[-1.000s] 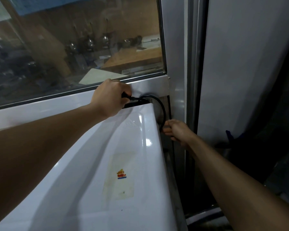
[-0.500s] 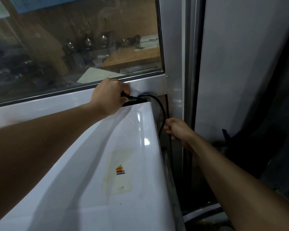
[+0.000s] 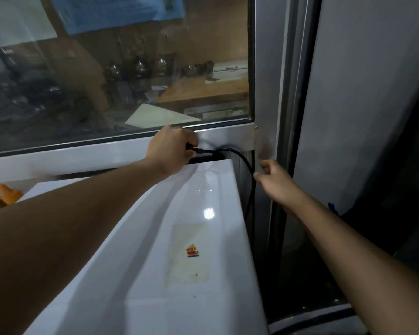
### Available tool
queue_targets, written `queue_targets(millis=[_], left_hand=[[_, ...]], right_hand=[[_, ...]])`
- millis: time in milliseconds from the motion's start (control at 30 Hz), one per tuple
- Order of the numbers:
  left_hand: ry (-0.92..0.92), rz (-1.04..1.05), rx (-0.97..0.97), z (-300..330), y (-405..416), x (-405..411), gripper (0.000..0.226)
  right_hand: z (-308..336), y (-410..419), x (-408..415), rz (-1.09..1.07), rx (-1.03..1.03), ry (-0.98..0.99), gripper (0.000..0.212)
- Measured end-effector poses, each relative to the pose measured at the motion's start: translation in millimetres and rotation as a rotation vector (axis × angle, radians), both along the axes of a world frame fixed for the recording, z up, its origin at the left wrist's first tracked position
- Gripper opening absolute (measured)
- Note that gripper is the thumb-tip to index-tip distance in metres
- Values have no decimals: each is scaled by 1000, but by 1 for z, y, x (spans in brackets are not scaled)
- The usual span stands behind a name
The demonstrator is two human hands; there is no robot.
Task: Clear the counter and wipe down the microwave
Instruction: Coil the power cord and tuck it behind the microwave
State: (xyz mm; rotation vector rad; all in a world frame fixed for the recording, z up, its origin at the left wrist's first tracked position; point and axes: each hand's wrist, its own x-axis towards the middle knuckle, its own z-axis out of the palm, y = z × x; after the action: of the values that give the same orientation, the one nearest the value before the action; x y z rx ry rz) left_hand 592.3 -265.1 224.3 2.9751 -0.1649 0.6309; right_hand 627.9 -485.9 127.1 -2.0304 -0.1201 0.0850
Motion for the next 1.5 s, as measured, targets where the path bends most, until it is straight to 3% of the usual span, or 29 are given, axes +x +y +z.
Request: queue_targets(millis=[333, 1133, 1333, 1500], left_hand=[[-13, -28, -6, -5, 3, -2, 23], [-36, -3, 188, -13, 14, 1, 9], [-40, 33, 103, -15, 13, -3, 10], [-23, 18, 104, -13, 17, -9, 18]], right_hand=[[10, 5, -5, 29, -49, -54, 48], [-4, 15, 8, 46, 102, -20, 56], [-12, 16, 8, 65, 133, 4, 60], [-11, 20, 12, 69, 189, 53, 50]])
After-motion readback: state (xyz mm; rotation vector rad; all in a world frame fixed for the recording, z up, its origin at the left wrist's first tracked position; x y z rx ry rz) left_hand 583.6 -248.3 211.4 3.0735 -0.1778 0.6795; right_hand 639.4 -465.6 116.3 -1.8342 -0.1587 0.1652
